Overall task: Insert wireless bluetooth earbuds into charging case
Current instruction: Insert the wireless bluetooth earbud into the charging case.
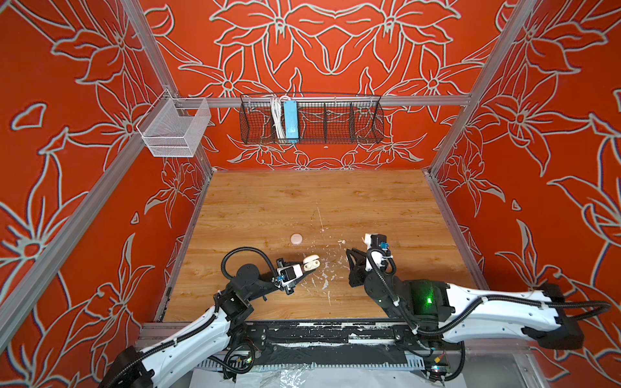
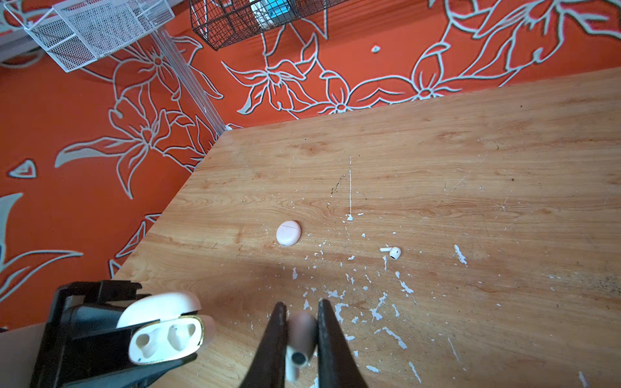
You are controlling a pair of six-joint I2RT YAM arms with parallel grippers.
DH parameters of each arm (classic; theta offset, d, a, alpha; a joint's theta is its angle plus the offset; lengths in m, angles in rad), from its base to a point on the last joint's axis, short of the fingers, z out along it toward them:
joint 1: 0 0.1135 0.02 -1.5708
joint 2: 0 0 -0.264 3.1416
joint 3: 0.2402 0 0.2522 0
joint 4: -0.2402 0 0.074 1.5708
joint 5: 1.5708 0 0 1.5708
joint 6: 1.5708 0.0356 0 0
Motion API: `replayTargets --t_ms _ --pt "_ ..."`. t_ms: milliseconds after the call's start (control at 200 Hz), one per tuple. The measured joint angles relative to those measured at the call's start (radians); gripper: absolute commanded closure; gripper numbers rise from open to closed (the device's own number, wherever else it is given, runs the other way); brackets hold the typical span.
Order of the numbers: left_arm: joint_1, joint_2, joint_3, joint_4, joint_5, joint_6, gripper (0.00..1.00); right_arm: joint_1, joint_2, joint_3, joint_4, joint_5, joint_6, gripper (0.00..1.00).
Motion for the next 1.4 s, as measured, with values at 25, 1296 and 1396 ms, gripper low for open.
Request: replayTargets --t_ms 25,1296,1396 --pt "0.0 -0.002 0.0 0.0 0.001 0.0 1.0 0.006 -0.001 -0.002 0.012 0.001 -0.004 1.0" --pt "-0.005 -0.018 0.0 0.002 0.059 0.0 1.0 0.12 0.154 -0.083 0.557 -0.002 -0.174 1.0" --pt "-0.005 -0.023 0.0 0.002 0.061 0.0 1.0 0.12 0.171 -0.087 0.595 -0.018 -0.199 1.0"
